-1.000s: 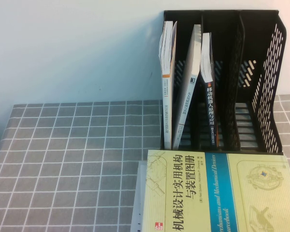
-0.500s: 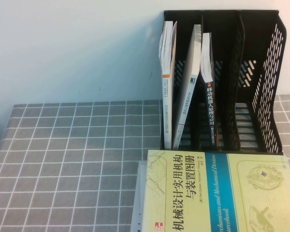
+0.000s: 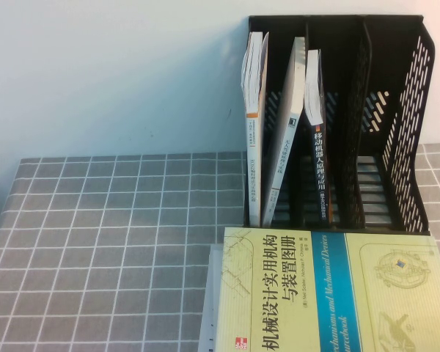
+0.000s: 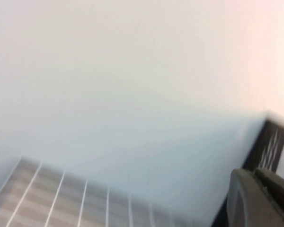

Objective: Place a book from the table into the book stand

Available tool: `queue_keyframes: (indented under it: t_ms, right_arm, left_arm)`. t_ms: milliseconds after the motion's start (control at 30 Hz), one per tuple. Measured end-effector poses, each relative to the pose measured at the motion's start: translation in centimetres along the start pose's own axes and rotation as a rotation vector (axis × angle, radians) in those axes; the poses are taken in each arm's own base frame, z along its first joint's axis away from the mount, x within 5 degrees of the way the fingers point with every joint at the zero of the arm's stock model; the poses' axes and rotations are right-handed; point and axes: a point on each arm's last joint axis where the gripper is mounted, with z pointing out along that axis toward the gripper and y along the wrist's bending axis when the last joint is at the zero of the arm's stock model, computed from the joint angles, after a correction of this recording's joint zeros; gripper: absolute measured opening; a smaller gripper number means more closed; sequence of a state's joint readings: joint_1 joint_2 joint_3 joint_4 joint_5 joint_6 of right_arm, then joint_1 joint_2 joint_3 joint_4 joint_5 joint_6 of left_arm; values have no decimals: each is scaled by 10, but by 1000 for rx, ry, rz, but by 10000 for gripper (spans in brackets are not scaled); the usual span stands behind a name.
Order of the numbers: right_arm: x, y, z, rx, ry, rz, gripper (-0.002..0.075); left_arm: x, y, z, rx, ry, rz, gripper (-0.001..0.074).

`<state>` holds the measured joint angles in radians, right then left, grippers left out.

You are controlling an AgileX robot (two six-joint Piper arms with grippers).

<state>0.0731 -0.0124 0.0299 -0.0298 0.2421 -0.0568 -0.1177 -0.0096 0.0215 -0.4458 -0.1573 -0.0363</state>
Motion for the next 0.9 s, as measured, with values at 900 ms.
queue_keyframes:
  t_ms: [900]
  right_arm:
    - [-169, -14, -110, 95, -1145, 24, -3]
  left_arm:
    - [-111, -39, -25, 191, -638, -180, -3]
